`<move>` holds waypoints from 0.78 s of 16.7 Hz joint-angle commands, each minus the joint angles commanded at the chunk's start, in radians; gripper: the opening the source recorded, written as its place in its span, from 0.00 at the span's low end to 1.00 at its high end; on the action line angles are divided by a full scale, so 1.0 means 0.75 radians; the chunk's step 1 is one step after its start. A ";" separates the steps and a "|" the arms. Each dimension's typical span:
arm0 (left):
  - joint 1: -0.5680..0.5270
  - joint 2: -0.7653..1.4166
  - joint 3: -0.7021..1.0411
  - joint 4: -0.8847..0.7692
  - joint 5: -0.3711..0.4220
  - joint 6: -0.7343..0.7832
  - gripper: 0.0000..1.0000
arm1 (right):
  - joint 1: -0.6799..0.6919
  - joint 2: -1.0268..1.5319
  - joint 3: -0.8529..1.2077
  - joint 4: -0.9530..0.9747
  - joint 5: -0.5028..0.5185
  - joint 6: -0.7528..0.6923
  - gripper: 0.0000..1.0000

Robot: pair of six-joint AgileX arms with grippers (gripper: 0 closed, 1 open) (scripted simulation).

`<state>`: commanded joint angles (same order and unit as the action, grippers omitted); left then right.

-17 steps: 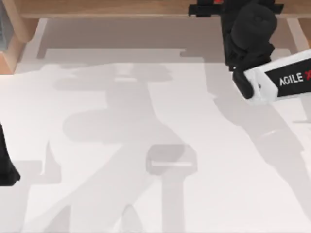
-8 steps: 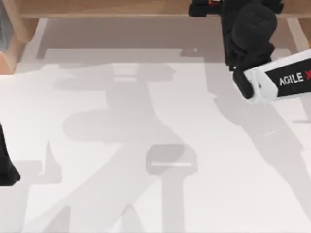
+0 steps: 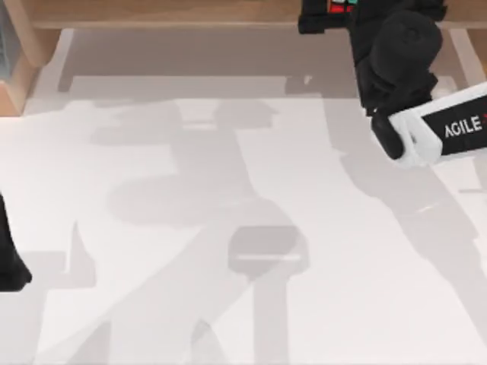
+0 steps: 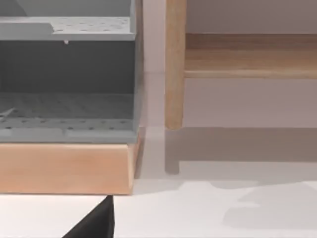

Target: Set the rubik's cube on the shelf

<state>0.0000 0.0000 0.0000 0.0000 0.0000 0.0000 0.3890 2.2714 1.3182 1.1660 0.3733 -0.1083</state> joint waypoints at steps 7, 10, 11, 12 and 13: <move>0.000 0.000 0.000 0.000 0.000 0.000 1.00 | -0.205 -0.205 -0.515 0.174 -0.656 -0.329 1.00; 0.000 0.000 0.000 0.000 0.000 0.000 1.00 | -0.369 -0.285 -0.798 0.269 -1.054 -0.559 1.00; 0.000 0.000 0.000 0.000 0.000 0.000 1.00 | -0.432 -0.306 -0.879 0.302 -1.166 -0.645 1.00; 0.000 0.000 0.000 0.000 0.000 0.000 1.00 | -0.499 -0.328 -0.951 0.336 -1.262 -0.733 1.00; 0.000 0.000 0.000 0.000 0.000 0.000 1.00 | -0.568 -0.350 -1.017 0.368 -1.345 -0.824 1.00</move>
<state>0.0000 0.0000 0.0000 0.0000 0.0000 0.0000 -0.0371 2.0089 0.5554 1.4423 -0.6354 -0.7264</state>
